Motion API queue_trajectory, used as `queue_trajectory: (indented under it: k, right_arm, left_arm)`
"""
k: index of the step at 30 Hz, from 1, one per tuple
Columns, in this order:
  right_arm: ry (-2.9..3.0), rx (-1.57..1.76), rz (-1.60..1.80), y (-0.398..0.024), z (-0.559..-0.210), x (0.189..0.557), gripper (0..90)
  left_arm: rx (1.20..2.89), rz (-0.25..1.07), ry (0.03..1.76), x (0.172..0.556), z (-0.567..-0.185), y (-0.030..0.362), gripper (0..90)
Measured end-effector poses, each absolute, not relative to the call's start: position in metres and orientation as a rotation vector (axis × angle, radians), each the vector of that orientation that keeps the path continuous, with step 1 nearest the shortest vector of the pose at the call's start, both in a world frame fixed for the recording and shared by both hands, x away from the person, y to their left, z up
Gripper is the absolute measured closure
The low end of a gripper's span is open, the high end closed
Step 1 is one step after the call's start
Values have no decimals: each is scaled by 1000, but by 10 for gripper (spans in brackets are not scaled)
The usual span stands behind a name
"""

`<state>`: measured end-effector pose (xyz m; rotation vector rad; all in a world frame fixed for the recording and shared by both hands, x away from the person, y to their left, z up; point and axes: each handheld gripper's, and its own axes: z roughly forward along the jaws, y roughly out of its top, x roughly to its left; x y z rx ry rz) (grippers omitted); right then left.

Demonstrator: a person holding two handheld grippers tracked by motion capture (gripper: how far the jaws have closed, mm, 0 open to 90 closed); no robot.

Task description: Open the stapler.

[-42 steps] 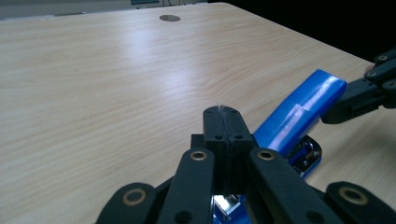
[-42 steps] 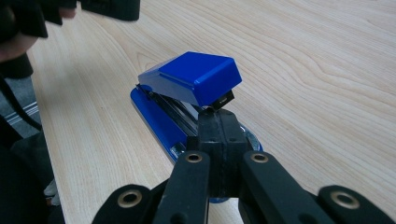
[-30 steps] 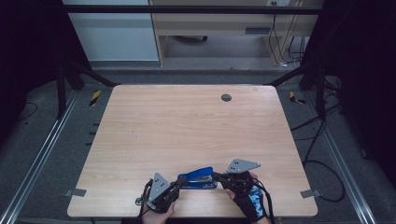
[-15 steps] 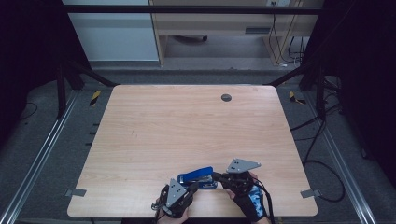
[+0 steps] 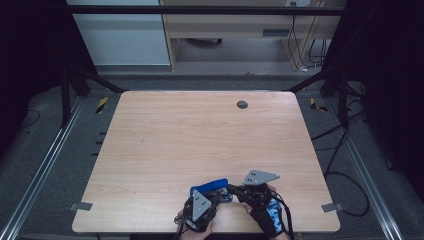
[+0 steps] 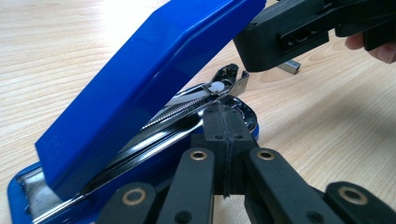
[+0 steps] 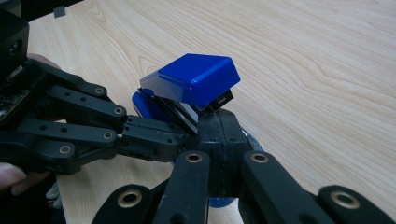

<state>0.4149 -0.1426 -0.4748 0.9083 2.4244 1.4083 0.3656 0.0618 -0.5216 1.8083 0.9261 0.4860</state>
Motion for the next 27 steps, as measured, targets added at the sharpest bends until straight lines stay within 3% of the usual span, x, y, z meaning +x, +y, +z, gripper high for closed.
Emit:
queue_trajectory:
  k: [27]
  right_arm:
    - [2403, 846, 1504, -138, -466, 416, 900]
  left_arm:
    - [1803, 500, 935, 365, -522, 59, 900]
